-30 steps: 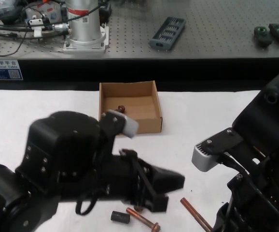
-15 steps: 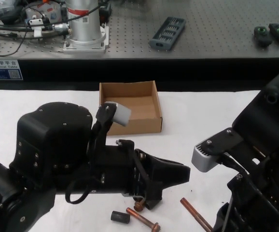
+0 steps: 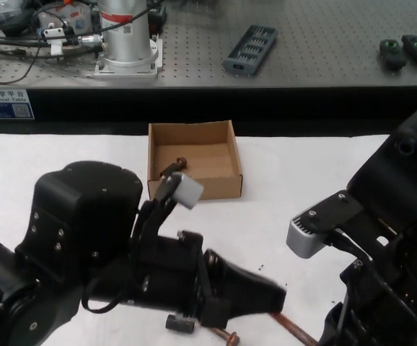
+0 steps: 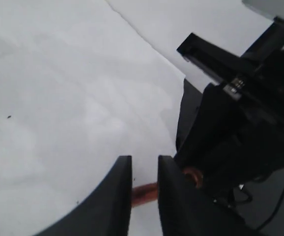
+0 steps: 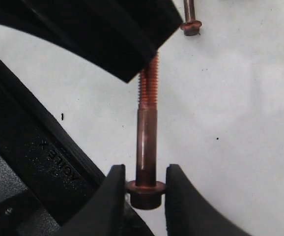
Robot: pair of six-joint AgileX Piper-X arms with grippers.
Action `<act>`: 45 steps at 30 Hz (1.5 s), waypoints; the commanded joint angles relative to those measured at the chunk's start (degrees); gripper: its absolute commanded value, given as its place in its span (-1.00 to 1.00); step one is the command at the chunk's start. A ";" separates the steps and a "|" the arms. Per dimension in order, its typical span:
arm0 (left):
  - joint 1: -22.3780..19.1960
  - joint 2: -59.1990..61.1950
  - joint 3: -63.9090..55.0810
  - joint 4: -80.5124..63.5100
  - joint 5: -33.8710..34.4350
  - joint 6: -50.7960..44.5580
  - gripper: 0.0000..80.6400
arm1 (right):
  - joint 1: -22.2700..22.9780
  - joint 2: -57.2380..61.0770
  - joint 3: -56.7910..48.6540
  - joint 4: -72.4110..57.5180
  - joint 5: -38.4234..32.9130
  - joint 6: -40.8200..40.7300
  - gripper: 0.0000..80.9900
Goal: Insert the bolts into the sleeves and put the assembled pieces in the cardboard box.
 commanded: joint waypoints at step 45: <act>-6.60 0.00 -0.31 10.90 -10.01 6.56 -0.63 | -2.67 -0.84 -2.32 -4.68 3.89 -4.88 -0.74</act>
